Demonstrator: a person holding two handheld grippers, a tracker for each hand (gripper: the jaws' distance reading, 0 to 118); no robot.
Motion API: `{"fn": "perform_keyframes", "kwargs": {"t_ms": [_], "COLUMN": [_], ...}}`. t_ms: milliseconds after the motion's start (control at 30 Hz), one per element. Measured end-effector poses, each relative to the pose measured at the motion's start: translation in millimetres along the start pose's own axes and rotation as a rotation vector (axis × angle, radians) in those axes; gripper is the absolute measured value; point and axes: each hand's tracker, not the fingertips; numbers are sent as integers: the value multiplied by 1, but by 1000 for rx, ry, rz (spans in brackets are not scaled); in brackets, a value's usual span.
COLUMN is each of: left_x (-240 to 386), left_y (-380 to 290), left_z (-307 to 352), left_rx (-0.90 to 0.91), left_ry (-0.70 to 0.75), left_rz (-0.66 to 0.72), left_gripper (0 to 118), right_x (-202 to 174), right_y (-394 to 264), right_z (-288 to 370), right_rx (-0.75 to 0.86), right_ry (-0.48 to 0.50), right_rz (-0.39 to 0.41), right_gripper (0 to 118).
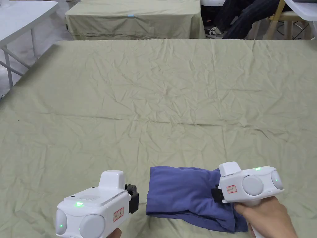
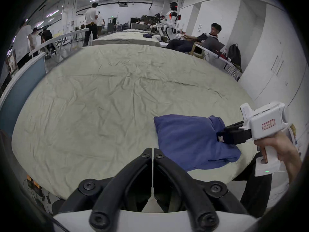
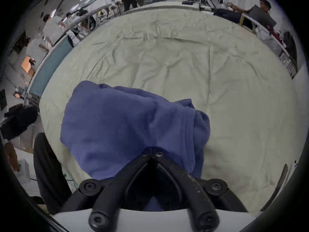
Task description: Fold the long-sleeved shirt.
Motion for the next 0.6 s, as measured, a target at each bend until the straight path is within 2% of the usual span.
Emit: {"fn": "perform_keyframes", "kwargs": {"t_ms": [133, 167, 200, 267, 467, 533, 600], "left_x": [-3, -5, -10, -26, -81, -93, -101], "left_y": [7, 9, 11, 14, 20, 17, 13], "left_z": [-8, -11, -16, -30, -90, -113, -131], "left_rx": [-21, -24, -34, -59, -187, -231, -281], "left_ry": [-29, -42, -90, -202, -603, -635, -605], "left_rz": [8, 17, 50, 153, 386, 359, 340], "left_gripper": [4, 14, 30, 71, 73, 73, 73], "right_x": [0, 1, 2, 1, 2, 5, 7], "right_y": [2, 1, 1, -1, -3, -5, -6], "right_z": [3, 3, 3, 3, 4, 4, 4], "right_rx": [-8, -6, -2, 4, 14, 21, 27], "right_ry": [4, 7, 10, 12, 18, 29, 39], "right_rz": [19, 18, 15, 14, 30, 20, 13], "right_gripper": [1, 1, 1, 1, 1, 1, 1]}}
